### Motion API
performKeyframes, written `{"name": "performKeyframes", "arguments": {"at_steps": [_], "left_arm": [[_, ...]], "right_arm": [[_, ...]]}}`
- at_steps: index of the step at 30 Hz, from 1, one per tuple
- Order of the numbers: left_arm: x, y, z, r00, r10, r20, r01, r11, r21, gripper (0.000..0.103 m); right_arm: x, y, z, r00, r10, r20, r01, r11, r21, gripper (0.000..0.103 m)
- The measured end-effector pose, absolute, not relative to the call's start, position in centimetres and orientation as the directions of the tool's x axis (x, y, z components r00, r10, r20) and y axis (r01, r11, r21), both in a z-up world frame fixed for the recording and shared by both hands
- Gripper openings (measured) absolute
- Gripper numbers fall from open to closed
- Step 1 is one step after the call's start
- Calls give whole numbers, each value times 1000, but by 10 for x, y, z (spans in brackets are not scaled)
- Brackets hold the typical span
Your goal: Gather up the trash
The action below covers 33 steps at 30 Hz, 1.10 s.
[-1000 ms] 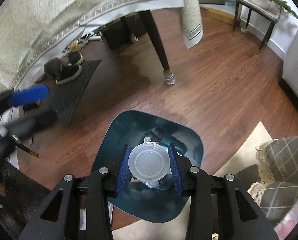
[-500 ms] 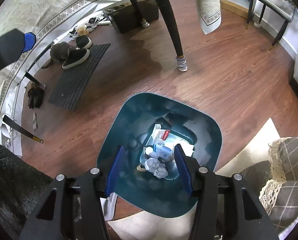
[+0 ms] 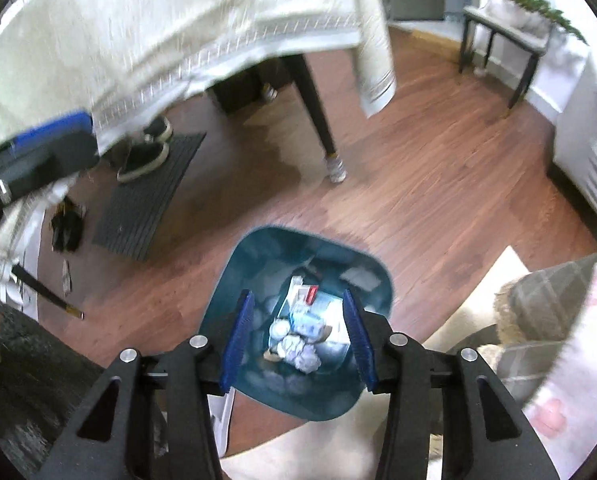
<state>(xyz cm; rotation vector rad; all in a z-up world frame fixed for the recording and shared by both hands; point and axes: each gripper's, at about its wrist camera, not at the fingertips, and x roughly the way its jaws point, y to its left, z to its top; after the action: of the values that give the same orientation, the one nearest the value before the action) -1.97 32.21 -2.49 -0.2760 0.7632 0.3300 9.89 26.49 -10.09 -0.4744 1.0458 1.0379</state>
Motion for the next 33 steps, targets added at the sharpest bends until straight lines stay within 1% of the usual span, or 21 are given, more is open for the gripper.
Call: {"name": "performKeyframes", "arguments": {"at_steps": [4, 9, 10, 11, 12, 13, 15, 16, 18, 19, 21, 24, 27, 33], "left_arm": [[-22, 310, -14, 700, 188, -689, -364, 924, -119, 77], [-32, 291, -2, 735, 179, -654, -342, 931, -129, 88], [-37, 285, 1, 740, 179, -648, -341, 931, -132, 89], [-40, 282, 2, 742, 182, -645, -342, 931, -131, 89], [-45, 278, 4, 743, 191, -642, -349, 929, -127, 90], [-48, 276, 6, 744, 199, -638, -354, 927, -124, 93], [-57, 269, 13, 753, 217, -622, -367, 922, -122, 95], [-60, 265, 16, 756, 225, -615, -370, 921, -118, 95], [-69, 255, 23, 766, 240, -597, -372, 922, -106, 96], [-73, 249, 25, 769, 248, -589, -373, 922, -100, 97], [-77, 239, 27, 770, 252, -586, -372, 924, -90, 97], [-82, 220, 27, 766, 262, -587, -365, 929, -60, 98], [-84, 205, 25, 758, 293, -583, -375, 927, -23, 98], [-94, 179, 14, 781, 289, -553, -358, 933, -18, 99]], "right_arm": [[103, 243, -72, 183, 499, -847, -855, 507, 114, 47], [99, 207, -30, 307, 520, -797, -825, 563, 50, 47], [98, 199, -23, 330, 524, -785, -818, 573, 38, 47], [98, 189, -13, 353, 534, -768, -808, 587, 37, 48], [97, 179, -4, 374, 541, -754, -798, 602, 36, 57], [96, 169, 5, 404, 542, -737, -783, 622, 28, 61], [90, 151, 17, 442, 550, -708, -764, 645, 24, 71], [85, 137, 24, 464, 555, -690, -753, 658, 23, 73], [77, 119, 32, 504, 546, -669, -731, 682, 5, 80], [73, 109, 35, 527, 538, -658, -717, 697, -4, 82], [65, 83, 43, 577, 520, -630, -682, 731, -21, 90], [56, 46, 46, 636, 492, -595, -625, 780, -24, 93], [50, 13, 45, 666, 459, -587, -574, 819, -11, 95], [35, -60, 41, 726, 396, -563, -468, 883, 17, 97]]}}
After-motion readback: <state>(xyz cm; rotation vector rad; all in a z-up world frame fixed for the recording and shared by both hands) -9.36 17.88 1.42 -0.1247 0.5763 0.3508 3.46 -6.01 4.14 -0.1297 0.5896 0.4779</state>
